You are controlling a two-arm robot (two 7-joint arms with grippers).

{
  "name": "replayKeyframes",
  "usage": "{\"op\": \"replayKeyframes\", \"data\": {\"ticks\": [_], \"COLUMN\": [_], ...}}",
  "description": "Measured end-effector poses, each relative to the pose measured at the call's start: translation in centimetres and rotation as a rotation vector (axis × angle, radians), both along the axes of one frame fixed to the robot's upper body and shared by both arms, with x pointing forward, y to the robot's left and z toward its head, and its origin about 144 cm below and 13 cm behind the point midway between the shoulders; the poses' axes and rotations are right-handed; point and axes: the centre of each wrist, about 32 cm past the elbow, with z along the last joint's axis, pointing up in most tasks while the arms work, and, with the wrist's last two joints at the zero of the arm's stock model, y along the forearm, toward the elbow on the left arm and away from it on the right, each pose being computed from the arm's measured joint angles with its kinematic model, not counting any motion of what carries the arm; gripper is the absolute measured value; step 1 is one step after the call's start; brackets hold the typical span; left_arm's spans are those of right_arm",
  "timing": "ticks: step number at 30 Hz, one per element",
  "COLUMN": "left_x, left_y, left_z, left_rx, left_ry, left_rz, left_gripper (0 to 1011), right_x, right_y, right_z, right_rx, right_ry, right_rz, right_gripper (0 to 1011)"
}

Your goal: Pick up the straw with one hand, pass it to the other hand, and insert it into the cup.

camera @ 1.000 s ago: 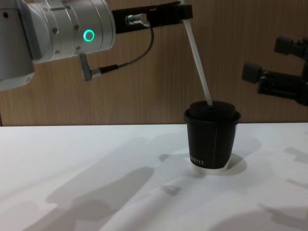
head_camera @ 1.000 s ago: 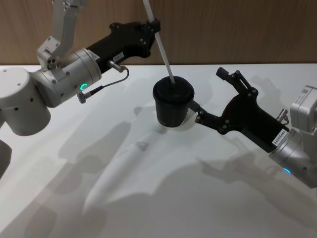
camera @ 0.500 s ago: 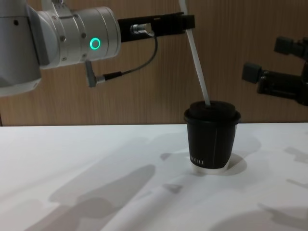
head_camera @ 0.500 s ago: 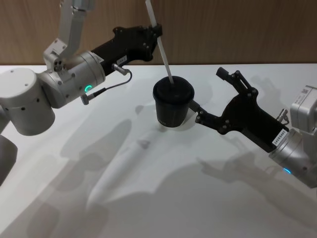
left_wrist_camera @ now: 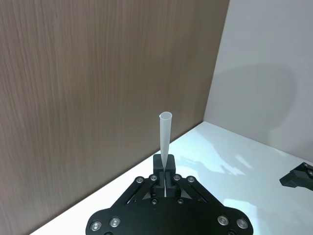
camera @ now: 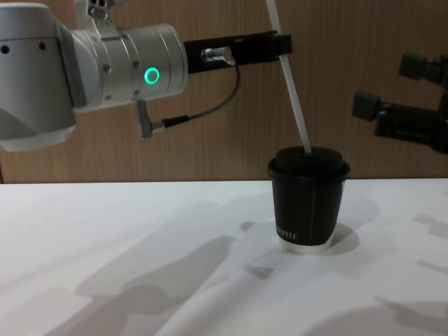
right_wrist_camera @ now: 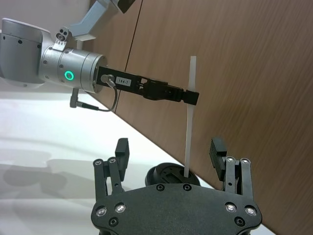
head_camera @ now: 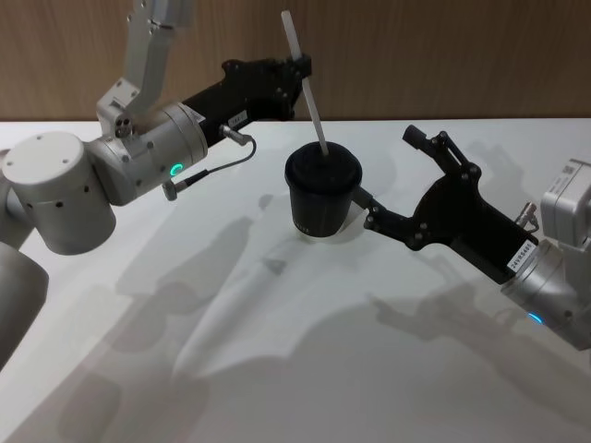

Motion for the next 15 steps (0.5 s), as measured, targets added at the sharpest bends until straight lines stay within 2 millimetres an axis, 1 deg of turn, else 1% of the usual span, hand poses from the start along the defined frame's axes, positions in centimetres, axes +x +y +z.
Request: {"op": "replayKeyframes", "data": {"ticks": [6,8,10,12,15], "left_x": [0.14,0.16,0.19,0.21,0.24], "left_y": [-0.24,-0.29,-0.34,-0.38,-0.45], "left_z": [-0.3,-0.35,-0.43,-0.47,-0.57], "left_rx": [-0.009,-0.011,-0.013,-0.014,-0.017], "left_ry": [0.017,0.021,0.025,0.027,0.033], "left_rz": [-0.004,-0.005,-0.005,-0.006,-0.007], "left_gripper": [18,33,91,125,235], "right_x": [0.0,0.0,0.0,0.0,0.0], "right_y": [0.0,0.0,0.0,0.0,0.0], "right_z": [0.0,0.0,0.0,0.0,0.0], "right_rx": [0.0,0.0,0.0,0.0,0.0], "right_ry": [0.0,0.0,0.0,0.0,0.0], "right_rz": [0.0,0.0,0.0,0.0,0.0], "right_gripper": [1001,1001,1001,1001,1001]}}
